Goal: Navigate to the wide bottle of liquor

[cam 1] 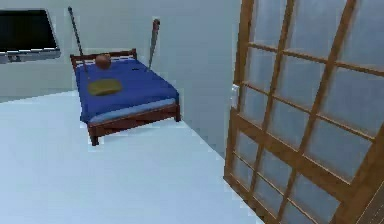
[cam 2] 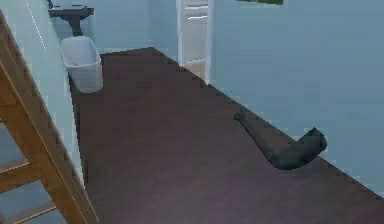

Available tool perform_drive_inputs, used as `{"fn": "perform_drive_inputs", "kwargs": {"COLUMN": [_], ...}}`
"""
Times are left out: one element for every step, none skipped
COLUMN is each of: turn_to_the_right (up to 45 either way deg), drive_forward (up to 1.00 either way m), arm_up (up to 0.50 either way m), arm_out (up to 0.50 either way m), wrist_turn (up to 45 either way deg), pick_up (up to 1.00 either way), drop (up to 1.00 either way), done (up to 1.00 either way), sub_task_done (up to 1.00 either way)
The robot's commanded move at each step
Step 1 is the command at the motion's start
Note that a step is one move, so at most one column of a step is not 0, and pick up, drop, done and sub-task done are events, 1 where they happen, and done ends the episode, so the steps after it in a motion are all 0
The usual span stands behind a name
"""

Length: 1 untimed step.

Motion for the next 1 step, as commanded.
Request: {"fn": "perform_drive_inputs", "kwargs": {"turn_to_the_right": [-30.0], "drive_forward": [0.00], "arm_up": [0.00], "arm_out": [0.00], "wrist_turn": [0.0], "pick_up": [0.00], "drop": [0.00], "done": [0.00], "sub_task_done": [0.00]}}
